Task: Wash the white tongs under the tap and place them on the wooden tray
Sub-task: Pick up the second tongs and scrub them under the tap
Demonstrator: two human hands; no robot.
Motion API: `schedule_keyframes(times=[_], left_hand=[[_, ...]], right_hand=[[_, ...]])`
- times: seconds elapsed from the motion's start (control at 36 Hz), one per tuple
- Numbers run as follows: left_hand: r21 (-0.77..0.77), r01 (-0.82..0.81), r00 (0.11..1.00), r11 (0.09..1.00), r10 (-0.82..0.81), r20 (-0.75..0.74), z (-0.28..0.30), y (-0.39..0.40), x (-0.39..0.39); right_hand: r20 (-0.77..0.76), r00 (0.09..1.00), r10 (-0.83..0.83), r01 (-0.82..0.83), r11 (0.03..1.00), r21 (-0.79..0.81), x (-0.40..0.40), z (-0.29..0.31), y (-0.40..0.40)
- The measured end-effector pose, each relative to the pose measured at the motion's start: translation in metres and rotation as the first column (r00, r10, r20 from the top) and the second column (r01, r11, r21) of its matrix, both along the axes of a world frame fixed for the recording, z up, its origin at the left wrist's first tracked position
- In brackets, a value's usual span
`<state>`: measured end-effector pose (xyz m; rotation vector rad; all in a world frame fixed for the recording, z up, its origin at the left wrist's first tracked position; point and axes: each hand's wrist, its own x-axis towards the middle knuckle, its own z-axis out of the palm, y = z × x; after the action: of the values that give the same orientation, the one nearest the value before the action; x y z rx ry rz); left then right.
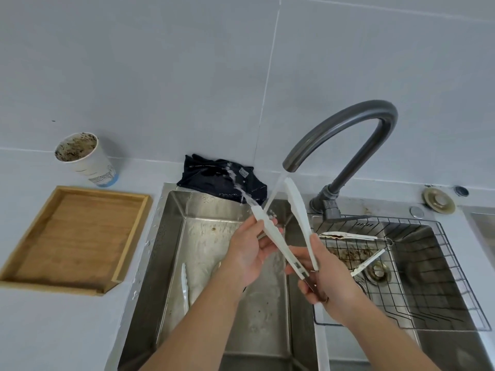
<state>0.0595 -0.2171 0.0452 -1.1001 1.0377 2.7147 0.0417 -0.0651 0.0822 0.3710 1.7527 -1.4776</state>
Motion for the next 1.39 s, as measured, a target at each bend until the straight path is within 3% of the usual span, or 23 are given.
schedule_keyframes(times=[0.33, 0.44, 0.64, 1.11, 1.39], left_hand=[[-0.125, -0.033, 0.998, 0.992, 0.040, 0.049, -0.005, 0.000, 0.019], [-0.152, -0.031, 0.997, 0.988, 0.041, 0.063, -0.012, -0.004, 0.026], [-0.175, -0.032, 0.991, 0.984, 0.055, 0.125, -0.026, -0.018, 0.042], [-0.220, -0.049, 0.963, 0.974, 0.105, 0.248, -0.062, -0.070, 0.092], [-0.256, 0.040, 0.943, 0.966, 0.048, 0.329, -0.083, -0.095, 0.098]], right_hand=[[-0.096, 0.989, -0.109, 0.111, 0.994, 0.014, 0.014, 0.003, -0.001], [-0.205, 0.976, -0.069, 0.085, 0.994, 0.072, 0.018, 0.000, -0.003], [-0.254, 0.967, 0.012, 0.015, 0.994, 0.106, 0.029, -0.009, -0.012], [-0.106, 0.989, 0.103, -0.081, 0.978, 0.194, 0.065, -0.069, -0.052], [-0.077, 0.983, 0.165, -0.140, 0.956, 0.260, 0.071, -0.095, -0.074]])
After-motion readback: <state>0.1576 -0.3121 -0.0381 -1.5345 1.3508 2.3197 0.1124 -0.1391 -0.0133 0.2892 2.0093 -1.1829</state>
